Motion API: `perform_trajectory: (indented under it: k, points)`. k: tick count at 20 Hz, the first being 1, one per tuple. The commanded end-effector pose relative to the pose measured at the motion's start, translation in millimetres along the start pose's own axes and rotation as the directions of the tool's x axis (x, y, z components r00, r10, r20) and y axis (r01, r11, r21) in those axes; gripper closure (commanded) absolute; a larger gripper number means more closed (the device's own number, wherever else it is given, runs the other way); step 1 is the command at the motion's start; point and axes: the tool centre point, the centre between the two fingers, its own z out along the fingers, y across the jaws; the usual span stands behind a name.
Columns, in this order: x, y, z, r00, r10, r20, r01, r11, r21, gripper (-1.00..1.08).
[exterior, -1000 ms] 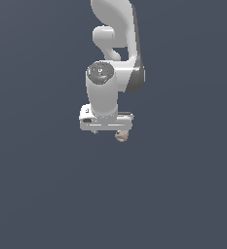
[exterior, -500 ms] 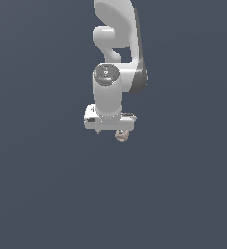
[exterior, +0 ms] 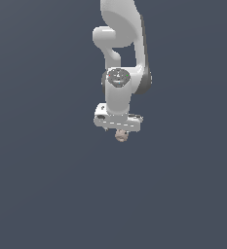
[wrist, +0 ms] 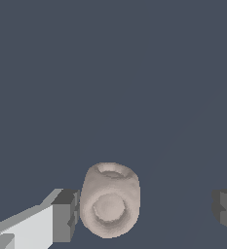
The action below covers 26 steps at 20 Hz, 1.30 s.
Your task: Pick up the object and move it to a goal position.
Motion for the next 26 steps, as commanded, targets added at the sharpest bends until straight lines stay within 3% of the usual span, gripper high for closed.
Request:
perform_trajectory:
  k: [1,12,26]
  points:
    - [-10,-7,8,0.999,0.041,-0.008,-0.041,0.999,-0.001,-0.92]
    - [-38,-22,28,0.989,0.146,-0.028,-0.146,0.989,0.002,-0.92]
    - [-41,-24,49,0.987,0.155,-0.029,-0.155,0.988,0.003,-0.92]
